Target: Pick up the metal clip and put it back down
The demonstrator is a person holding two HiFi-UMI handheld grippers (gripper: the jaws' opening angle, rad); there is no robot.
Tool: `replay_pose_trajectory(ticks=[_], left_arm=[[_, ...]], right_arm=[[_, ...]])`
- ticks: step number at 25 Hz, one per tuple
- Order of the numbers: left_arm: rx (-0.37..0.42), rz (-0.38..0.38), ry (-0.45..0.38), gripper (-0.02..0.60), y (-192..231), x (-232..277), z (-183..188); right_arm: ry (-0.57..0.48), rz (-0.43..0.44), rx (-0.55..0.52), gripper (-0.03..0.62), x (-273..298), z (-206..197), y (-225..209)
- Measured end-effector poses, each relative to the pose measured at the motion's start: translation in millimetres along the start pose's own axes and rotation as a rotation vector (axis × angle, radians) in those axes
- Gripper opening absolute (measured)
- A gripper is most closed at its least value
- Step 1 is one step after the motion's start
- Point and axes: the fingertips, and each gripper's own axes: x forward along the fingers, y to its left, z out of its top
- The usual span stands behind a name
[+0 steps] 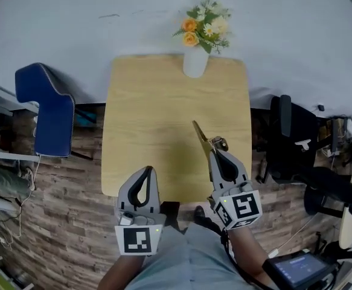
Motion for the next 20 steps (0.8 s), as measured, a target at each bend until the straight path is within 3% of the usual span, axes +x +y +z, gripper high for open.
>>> replay_pose_trajectory(ticks=[13, 20], left_arm=[[-0.007, 0.241, -0.157, 0.018, 84, -71, 63], [-0.023, 0.373, -0.159, 0.018, 131, -98, 62]], right_arm=[[-0.096, 0.24, -0.122, 0.048, 41, 75, 115], [-0.074, 0.365, -0.16, 0.048, 76, 80, 170]])
